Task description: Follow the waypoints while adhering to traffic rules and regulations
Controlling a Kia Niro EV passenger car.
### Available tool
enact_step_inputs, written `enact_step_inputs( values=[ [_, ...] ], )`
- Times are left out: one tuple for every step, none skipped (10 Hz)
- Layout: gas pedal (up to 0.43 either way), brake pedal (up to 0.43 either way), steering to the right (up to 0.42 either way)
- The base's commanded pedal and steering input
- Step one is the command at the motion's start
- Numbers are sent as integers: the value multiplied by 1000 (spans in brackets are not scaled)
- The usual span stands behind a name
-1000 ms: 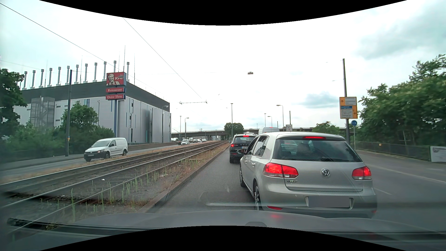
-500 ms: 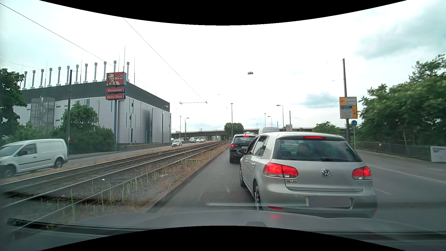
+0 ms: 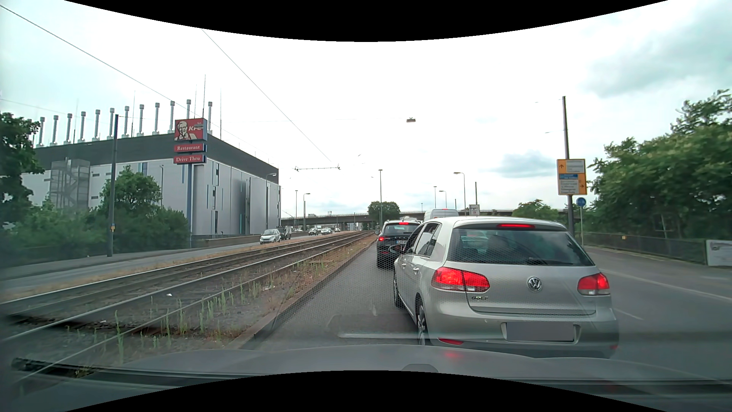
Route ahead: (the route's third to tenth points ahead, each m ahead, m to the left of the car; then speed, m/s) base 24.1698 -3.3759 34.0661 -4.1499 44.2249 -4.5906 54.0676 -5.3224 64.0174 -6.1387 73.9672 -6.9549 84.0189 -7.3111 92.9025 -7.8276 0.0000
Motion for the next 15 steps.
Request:
enact_step_inputs(
  values=[
    [0,244,1],
    [0,244,1],
    [0,244,1],
    [0,244,1],
    [0,244,1],
    [0,244,1],
    [0,244,1],
    [0,244,1],
    [0,244,1],
    [0,244,1],
    [0,244,1],
    [0,244,1],
    [0,244,1],
    [0,244,1],
    [0,244,1]
  ],
)
